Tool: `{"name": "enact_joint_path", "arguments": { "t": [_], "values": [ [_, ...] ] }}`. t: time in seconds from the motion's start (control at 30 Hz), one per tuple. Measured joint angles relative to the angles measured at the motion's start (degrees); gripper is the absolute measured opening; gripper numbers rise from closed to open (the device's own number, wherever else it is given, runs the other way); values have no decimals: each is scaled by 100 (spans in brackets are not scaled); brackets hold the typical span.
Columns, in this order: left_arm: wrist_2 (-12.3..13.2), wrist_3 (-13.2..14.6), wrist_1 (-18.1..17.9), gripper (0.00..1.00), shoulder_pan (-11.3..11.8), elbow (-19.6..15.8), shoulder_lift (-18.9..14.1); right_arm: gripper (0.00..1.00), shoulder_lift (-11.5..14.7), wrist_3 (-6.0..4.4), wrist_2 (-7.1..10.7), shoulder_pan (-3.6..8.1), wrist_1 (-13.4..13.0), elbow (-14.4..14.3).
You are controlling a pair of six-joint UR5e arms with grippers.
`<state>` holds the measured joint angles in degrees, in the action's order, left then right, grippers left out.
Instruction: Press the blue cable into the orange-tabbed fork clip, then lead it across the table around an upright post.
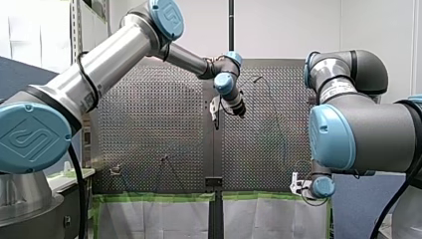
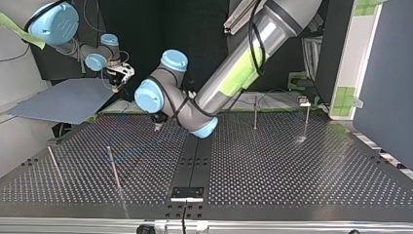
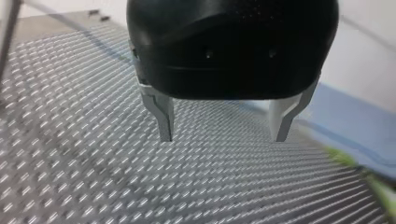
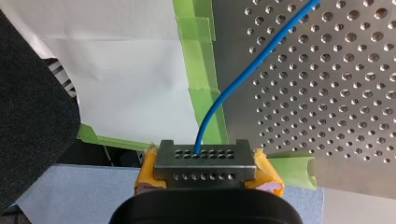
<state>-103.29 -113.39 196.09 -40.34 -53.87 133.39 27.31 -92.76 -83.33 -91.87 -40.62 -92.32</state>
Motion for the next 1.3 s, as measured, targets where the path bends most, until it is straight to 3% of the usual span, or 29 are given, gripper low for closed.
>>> {"name": "enact_joint_path", "arguments": {
  "t": [0.17,0.4,0.6,0.8,1.03,1.3],
  "values": [
    [48,8,201,100,-158,-217,-200,0,0,2,0,-2,1,1],
    [71,-7,286,100,-330,-260,-468,0,-1,2,0,-17,0,-1],
    [83,-163,264,100,-335,-238,-784,0,-1,2,0,-25,7,6],
    [114,-102,222,100,-323,-41,-1070,0,-1,2,0,-28,20,14],
    [430,-98,8,100,-278,322,-1188,0,-1,2,0,-28,38,29],
    [786,-354,-105,100,-207,587,-1179,0,-1,2,0,-28,48,68]
  ]
}}
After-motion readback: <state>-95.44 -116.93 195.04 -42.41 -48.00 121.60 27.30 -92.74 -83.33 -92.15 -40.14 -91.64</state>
